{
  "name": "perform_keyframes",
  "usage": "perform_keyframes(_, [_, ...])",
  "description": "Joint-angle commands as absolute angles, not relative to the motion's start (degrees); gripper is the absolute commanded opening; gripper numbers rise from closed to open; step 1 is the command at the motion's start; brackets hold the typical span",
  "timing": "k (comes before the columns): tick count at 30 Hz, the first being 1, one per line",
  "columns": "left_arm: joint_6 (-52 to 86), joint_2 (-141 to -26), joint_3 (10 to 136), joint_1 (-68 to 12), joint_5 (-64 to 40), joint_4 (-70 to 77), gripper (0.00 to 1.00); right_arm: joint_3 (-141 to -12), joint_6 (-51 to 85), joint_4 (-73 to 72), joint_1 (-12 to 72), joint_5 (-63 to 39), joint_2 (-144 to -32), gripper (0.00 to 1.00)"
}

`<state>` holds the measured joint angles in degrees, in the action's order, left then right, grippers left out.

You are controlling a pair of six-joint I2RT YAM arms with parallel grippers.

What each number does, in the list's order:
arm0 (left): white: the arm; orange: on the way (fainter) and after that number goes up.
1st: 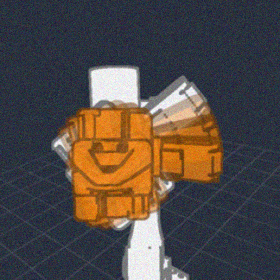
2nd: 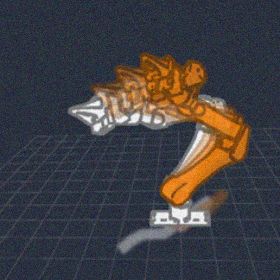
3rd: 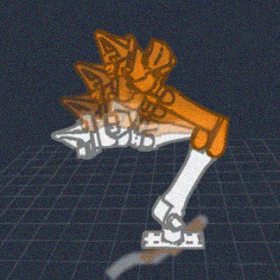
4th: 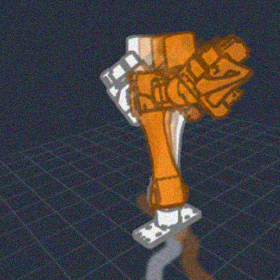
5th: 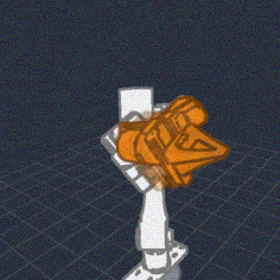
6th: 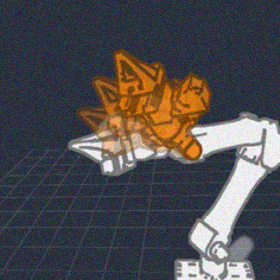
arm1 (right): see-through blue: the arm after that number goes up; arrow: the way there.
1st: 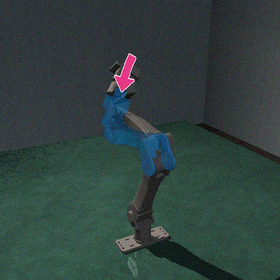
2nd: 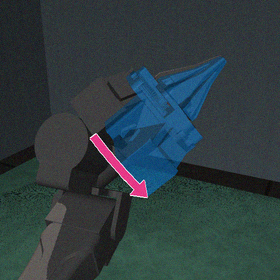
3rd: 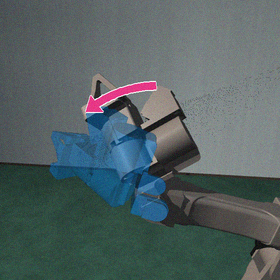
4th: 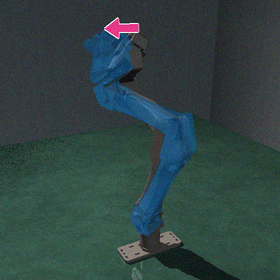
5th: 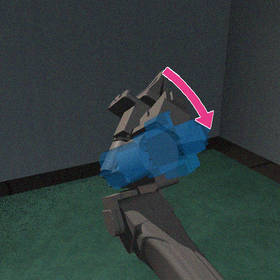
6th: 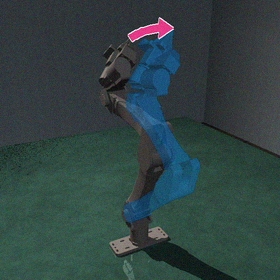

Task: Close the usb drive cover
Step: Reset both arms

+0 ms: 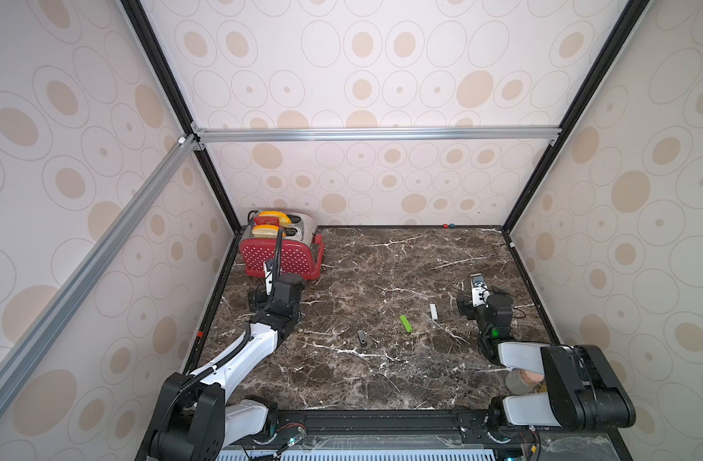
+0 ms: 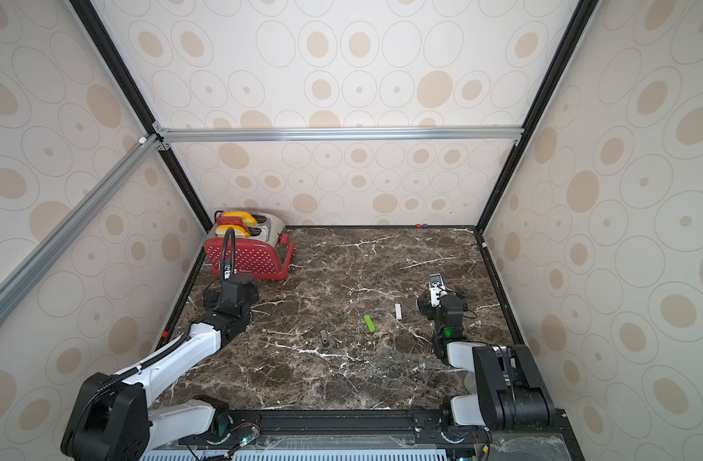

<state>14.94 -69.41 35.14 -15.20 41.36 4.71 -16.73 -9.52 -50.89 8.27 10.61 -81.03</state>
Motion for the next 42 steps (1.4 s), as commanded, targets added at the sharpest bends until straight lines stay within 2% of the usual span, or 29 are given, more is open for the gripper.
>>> perform_keyframes(1, [9.84, -70.28, 32.95, -12.05, 36.87, 15.41, 0.99, -15.72, -9.60, -58.18, 8.00, 8.36, -84.58, 0.99])
perform_keyframes(4, [6.25, -72.74, 30.06, -10.71, 37.91, 22.74, 0.99, -14.48, -8.60, -67.00, 6.87, 8.63, -90.00, 0.99])
perform_keyframes(6, [8.00, -75.24, 28.34, -8.92, 37.35, 26.53, 0.99, -16.24, -8.06, -61.94, 6.95, 9.77, -88.66, 0.99])
perform_keyframes(8, [6.26, -76.84, 27.93, -7.14, 31.37, 29.32, 0.99, -18.47, -7.12, -55.21, 6.13, 7.92, -87.56, 0.99])
perform_keyframes(11, [0.89, -79.55, 29.44, -6.86, 27.86, 32.17, 0.99, -19.39, -6.95, -53.84, 5.72, 7.30, -87.60, 0.99])
perform_keyframes(13, [0.81, -81.23, 29.07, -6.02, 30.33, 33.99, 0.99, -19.81, -6.76, -53.32, 5.37, 6.84, -87.79, 0.99])
perform_keyframes(18, [4.20, -86.12, 26.55, -2.23, 24.37, 43.00, 0.99, -21.08, -6.08, -50.97, 4.96, 6.28, -87.85, 0.99])
perform_keyframes(24, [3.97, -86.61, 27.41, -1.10, 19.62, 41.00, 0.99, -21.88, -5.71, -49.31, 4.06, 4.43, -87.80, 0.99])
perform_keyframes(27, [2.31, -89.51, 23.57, -1.10, 16.56, 51.85, 0.99, -21.99, -5.54, -49.05, 3.97, 4.22, -87.80, 0.99])
perform_keyframes(28, [2.67, -88.07, 24.71, -1.01, 16.26, 46.90, 0.99, -22.01, -5.56, -48.98, 3.91, 4.03, -87.79, 0.99])
perform_keyframes(42, [2.62, -88.11, 23.77, -0.96, 16.44, 48.89, 0.99, -23.47, -4.52, -46.17, 2.36, 1.74, -87.85, 0.99])
